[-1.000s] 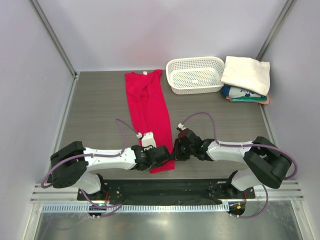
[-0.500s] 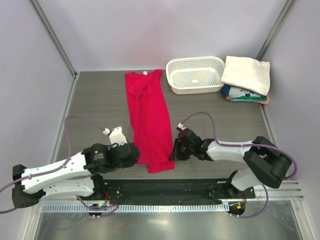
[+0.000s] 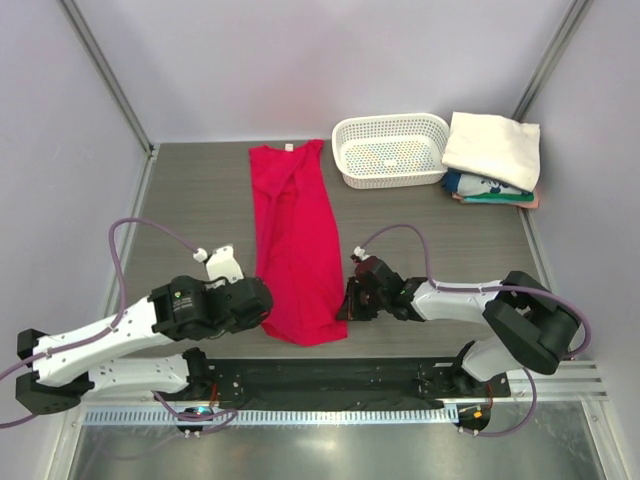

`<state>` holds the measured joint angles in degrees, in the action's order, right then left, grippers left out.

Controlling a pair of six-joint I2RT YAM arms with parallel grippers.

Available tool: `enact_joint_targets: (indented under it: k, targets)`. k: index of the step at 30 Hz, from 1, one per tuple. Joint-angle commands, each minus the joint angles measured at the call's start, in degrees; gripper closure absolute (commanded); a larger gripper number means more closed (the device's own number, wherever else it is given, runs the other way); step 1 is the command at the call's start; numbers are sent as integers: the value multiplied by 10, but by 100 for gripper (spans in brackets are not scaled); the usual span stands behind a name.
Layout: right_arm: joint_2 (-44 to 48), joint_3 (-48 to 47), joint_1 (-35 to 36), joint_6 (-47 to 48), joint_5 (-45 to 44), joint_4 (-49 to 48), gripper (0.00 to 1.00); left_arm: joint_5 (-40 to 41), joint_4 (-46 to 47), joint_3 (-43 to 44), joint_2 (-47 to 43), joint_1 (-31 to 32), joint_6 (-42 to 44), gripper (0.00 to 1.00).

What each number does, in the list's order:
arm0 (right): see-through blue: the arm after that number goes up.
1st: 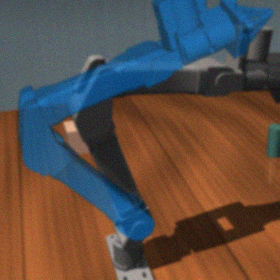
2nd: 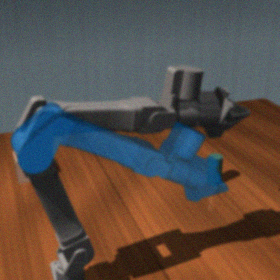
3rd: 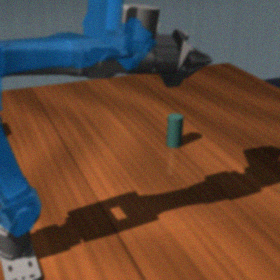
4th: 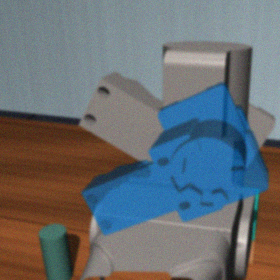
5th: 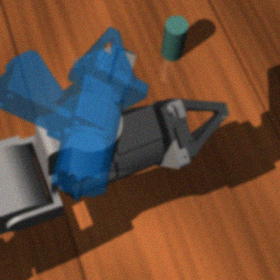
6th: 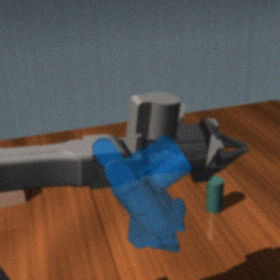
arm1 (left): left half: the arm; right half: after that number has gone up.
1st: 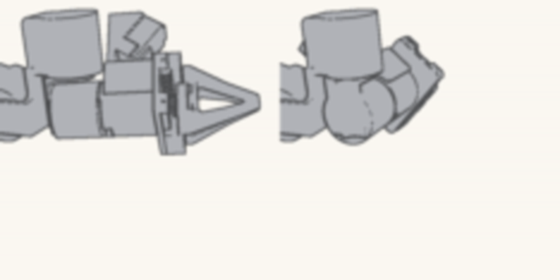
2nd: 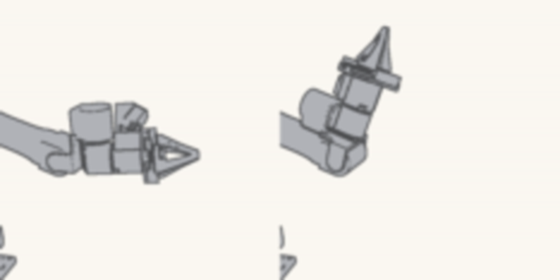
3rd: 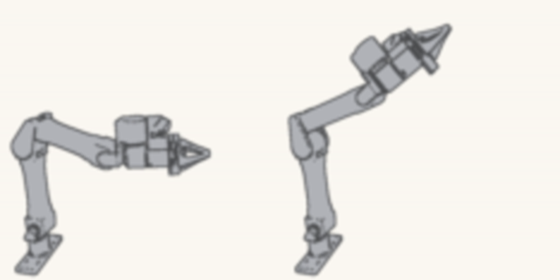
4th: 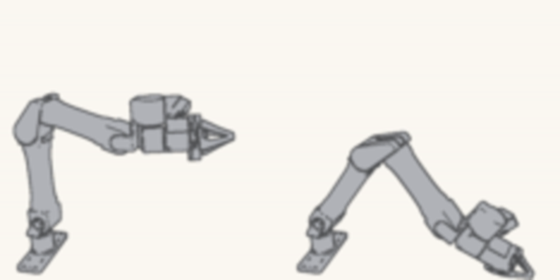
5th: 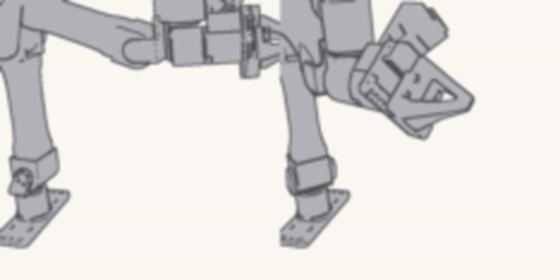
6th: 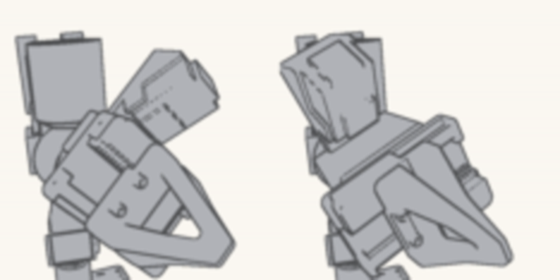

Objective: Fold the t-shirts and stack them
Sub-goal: Fold the tshirt

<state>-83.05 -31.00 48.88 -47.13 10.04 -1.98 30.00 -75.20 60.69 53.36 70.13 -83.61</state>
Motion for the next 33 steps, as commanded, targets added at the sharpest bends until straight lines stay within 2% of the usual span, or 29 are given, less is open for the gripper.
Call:
enact_joint_targets:
  k: [1, 5, 8, 12, 17, 18, 19, 20, 22, 23, 25, 28, 30, 32, 33]
  targets:
    - [-20, 2, 0, 16, -15, 25, 99, 12, -183, 6, -7, 3, -1, 100]
    - [-21, 1, -1, 17, -13, 25, 99, -15, -113, -13, 31, 3, 55, 99]
    - [-17, 2, -1, 15, -9, 29, 99, -37, -73, 0, 102, 3, 108, 99]
    - [-6, 2, 0, 13, -3, 38, 99, -56, -38, 68, 245, 4, 179, 99]
    - [21, 2, -1, 13, -3, 60, 99, -80, 7, 155, 389, 40, 240, 98]
    - [23, 2, -1, 13, -3, 66, 99, -85, 8, 180, 408, 46, 244, 96]
    - [26, 3, -1, 13, -4, 69, 99, -89, 4, 190, 448, 52, 245, 84]
    - [27, 3, -1, 16, -4, 71, 99, -86, -1, 204, 462, 68, 239, 69]
    - [30, 4, 0, 17, -4, 76, 99, -92, 12, 221, 477, 97, 236, 25]
    - [30, 5, -1, 19, -3, 77, 99, -100, 26, 220, 474, 102, 236, 19]
    - [32, 7, -1, 20, 0, 79, 99, -109, 47, 211, 460, 106, 225, 14]
    - [31, 8, -1, 20, 5, 80, 99, -65, 26, 177, 411, 106, 165, 13]
    - [32, 9, 0, 21, 6, 81, 99, -38, 35, 108, 341, 103, 125, 14]
    - [33, 11, 0, 22, 7, 83, 99, -36, 84, 45, 279, 96, 73, 18]
    - [34, 12, -1, 21, 7, 84, 99, -33, 105, -16, 213, 96, 58, 20]
